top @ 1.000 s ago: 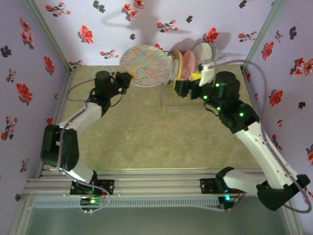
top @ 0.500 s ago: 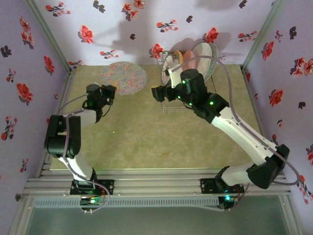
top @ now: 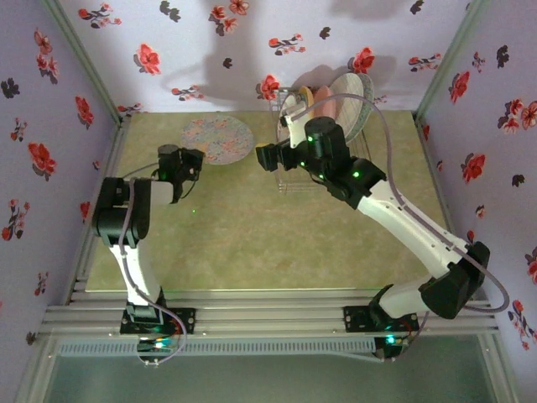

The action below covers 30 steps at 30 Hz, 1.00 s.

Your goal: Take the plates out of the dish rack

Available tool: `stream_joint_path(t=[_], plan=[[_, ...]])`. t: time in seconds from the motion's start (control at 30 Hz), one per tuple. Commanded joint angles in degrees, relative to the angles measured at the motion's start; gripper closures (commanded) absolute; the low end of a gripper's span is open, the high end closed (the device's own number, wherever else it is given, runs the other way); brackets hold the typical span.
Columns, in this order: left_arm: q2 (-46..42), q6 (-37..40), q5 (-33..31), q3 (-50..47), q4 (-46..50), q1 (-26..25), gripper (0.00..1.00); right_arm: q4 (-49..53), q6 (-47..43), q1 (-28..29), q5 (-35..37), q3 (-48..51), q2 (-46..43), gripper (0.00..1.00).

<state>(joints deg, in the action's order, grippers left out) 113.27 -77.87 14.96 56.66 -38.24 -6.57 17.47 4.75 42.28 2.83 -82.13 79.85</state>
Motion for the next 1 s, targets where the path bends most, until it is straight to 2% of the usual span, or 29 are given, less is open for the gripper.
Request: stream_joint_path(t=[0.0, 0.43, 0.87, 0.97], plan=[[1.5, 1.2, -0.5, 3.2, -5.5, 0.2, 1.0, 0.0, 0.2, 0.4, 1.0, -1.7, 0.4, 0.01], [7.1, 1.5, 0.7, 7.4, -3.7, 0.5, 1.0, -0.3, 0.5, -0.1, 0.4, -2.7, 1.7, 0.01], [8.4, 2.3, 1.5, 7.9, 1.1, 0.9, 1.0, -0.2, 2.2, -0.9, -0.5, -2.7, 2.0, 0.01], [8.4, 2.4, 2.0, 8.0, 2.4, 1.0, 0.93, -0.3, 2.6, -1.1, -0.5, -2.6, 1.7, 0.01]])
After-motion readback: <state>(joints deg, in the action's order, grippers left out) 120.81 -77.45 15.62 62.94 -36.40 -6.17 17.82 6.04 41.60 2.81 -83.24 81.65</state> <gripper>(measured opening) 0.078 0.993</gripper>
